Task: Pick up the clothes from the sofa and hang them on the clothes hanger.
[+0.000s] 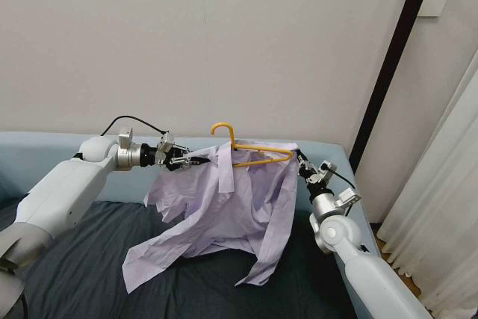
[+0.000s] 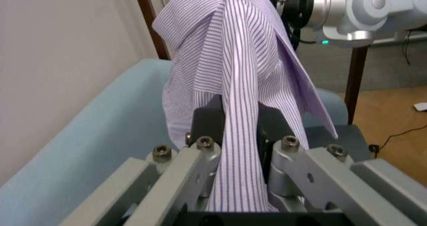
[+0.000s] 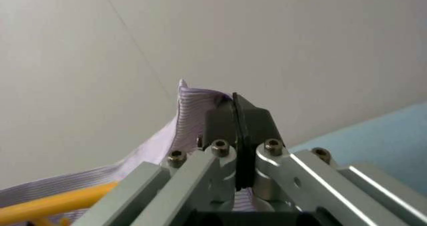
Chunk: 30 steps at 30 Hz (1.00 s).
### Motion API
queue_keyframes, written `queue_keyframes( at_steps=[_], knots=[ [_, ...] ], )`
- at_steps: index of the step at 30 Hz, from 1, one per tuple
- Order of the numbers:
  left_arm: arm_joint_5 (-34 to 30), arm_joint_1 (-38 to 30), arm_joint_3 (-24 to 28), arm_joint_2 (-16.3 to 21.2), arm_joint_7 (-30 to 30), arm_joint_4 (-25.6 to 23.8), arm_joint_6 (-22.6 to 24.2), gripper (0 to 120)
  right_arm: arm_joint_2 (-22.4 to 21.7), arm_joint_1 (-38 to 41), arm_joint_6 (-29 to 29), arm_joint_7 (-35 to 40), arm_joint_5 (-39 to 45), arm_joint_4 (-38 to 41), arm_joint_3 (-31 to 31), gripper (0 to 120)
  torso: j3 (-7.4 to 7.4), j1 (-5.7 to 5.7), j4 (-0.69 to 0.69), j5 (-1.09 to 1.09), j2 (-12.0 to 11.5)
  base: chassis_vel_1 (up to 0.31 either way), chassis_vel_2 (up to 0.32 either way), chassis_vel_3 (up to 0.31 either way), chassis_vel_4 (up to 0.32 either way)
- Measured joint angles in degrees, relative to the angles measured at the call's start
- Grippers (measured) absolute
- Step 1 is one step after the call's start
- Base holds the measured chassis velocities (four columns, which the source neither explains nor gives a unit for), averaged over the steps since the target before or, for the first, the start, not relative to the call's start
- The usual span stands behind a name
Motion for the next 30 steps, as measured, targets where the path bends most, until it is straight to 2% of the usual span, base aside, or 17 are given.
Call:
queue_keyframes(
  at_steps=[8, 19, 21, 25, 30],
  knots=[
    [2.1, -1.3, 1.2, -0.8, -4.4, 0.4, -1.2, 8, -2.0, -1.6, 3.1, -8.4, -3.3, 4.7, 0.5, 0, 0.0, 0.0, 0.0, 0.0, 0.0, 0.0, 0.0, 0.0, 0.0],
    [3.2, -1.2, 2.1, -0.9, -5.9, -0.3, -1.4, 8, -2.7, -3.1, 6.0, -18.7, -4.8, 9.3, -1.7, 0, -0.01, 0.0, 0.01, 0.0, 0.0, 0.0, 0.0, 0.0, 0.0],
    [2.2, 0.1, 2.1, -1.3, -7.4, -1.1, -1.5, 8, -2.5, -4.8, 6.2, -21.6, -6.0, 9.8, -3.2, 0, -0.01, 0.0, 0.01, -0.01, 0.0, 0.0, 0.0, 0.0, 0.0],
    [0.4, 1.3, 2.0, -1.8, -8.9, -2.3, -1.5, 8, -1.9, -6.7, 6.3, -22.8, -9.0, 9.2, -4.7, 0, -0.01, 0.0, 0.0, -0.02, 0.0, 0.0, 0.0, 0.0, 0.0],
    [-3.3, 2.0, 2.9, -2.5, -10.9, -3.8, -0.8, 8, -0.7, -10.5, 7.1, -23.3, -17.9, 6.5, -7.9, 0, -0.01, 0.0, -0.01, 0.0, 0.0, 0.0, 0.0, 0.0, 0.0]
  ],
)
